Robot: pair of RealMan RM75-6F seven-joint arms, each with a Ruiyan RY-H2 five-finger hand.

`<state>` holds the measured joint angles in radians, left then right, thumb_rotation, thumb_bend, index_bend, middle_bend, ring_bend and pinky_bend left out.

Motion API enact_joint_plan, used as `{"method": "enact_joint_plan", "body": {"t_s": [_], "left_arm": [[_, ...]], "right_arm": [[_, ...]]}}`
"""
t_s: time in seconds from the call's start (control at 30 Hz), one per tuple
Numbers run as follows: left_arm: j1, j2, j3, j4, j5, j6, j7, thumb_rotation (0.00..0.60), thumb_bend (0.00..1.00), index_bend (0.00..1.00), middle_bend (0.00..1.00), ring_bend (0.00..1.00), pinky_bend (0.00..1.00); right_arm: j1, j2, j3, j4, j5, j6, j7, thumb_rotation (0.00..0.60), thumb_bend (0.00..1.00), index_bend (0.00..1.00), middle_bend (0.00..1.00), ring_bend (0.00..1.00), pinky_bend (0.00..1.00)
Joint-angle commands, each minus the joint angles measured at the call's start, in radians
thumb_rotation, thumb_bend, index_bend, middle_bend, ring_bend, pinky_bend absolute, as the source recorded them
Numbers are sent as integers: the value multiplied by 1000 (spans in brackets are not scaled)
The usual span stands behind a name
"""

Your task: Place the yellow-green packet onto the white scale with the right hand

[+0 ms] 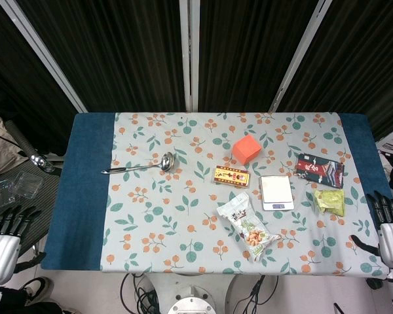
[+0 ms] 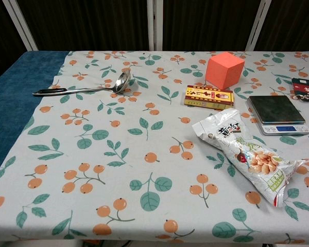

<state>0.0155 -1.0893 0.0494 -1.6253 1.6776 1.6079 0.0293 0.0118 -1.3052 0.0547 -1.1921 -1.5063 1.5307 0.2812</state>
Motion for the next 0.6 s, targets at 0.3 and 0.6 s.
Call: {"method": "enact_joint_plan", "body": {"t_s": [0.3,0.6], "left_arm": [[3,0,1,-1,2,5,-1,600,36,155,92,0,55],[-5,-2,-1,3,-6,-11,-6,600,35,156,92,0,56]], "right_arm": [[0,-1,4,7,7,-7,2,600,28,0,0,0,0],[55,16,28,18,75,-147,-75,600,26,0,0,0,0]]}}
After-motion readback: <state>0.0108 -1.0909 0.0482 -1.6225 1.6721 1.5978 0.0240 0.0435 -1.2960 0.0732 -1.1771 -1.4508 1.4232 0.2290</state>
